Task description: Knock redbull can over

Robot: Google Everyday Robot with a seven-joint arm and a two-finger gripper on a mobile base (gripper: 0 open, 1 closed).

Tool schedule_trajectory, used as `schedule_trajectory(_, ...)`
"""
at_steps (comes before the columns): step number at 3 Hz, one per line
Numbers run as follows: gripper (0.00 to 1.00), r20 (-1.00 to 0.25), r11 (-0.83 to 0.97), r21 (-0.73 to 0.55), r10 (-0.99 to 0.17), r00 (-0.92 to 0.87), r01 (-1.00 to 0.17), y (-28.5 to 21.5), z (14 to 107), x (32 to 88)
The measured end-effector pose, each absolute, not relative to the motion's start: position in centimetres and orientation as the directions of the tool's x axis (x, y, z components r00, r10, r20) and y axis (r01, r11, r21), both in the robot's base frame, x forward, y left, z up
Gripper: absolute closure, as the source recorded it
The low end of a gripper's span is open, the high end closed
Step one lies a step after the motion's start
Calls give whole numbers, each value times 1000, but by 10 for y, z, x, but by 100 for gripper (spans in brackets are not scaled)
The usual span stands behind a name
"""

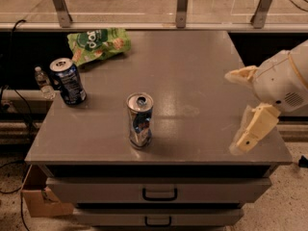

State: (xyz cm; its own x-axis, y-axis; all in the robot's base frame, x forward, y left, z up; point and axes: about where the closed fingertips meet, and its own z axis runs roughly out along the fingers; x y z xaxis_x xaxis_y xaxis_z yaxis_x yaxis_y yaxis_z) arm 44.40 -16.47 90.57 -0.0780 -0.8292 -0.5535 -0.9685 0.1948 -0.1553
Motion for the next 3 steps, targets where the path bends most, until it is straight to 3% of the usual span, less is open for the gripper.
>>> schedule_trajectory(1,0,-724,160,-115,-689,-27,-980,-129,895,451)
schedule_trajectory(3,0,-893,110,-71,-449,14,-991,-54,911,443)
